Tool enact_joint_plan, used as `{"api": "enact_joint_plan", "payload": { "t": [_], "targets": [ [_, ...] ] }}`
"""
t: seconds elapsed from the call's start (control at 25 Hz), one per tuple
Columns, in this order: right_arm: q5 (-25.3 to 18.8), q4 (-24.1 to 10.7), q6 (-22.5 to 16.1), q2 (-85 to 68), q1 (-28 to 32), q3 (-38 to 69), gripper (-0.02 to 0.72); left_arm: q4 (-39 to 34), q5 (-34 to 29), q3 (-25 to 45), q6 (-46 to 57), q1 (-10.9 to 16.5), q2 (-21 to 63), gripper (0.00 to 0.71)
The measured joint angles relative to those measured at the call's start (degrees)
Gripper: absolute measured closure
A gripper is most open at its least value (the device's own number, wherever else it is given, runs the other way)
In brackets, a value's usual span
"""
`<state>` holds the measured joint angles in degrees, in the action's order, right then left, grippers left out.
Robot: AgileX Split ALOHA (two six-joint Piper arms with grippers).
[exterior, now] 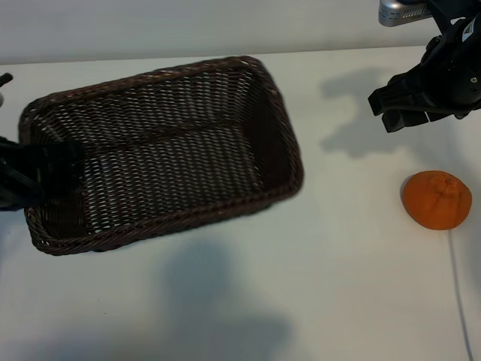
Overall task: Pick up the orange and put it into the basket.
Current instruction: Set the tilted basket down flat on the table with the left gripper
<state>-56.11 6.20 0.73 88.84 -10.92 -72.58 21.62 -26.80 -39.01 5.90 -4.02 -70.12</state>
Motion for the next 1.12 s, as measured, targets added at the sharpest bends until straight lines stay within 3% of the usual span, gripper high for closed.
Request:
{"api": "enact_joint_plan", "payload": {
  "t": [0.16,0.48,0.84,1.12],
  "targets": [
    [-0.04,0.0,0.0,0.0,0.0,0.0,0.168,5.44,-1.24,-3.78,-8.82,0.4,-3.05,0.556],
    [-0.04,-0.24,0.0,0.0,0.0,0.0,0.168,5.58,-2.45,-12.83,-12.24,-0.09,-16.41,0.556],
    [-0.04,-0.42,0.0,0.0,0.0,0.0,0.168,5.88,0.51,-21.99,-11.45,-8.39,-28.48,0.556],
    [-0.07,-0.42,0.0,0.0,0.0,0.0,0.168,7.37,6.17,-22.96,-10.9,-11.7,-35.97,0.556]
  ]
}}
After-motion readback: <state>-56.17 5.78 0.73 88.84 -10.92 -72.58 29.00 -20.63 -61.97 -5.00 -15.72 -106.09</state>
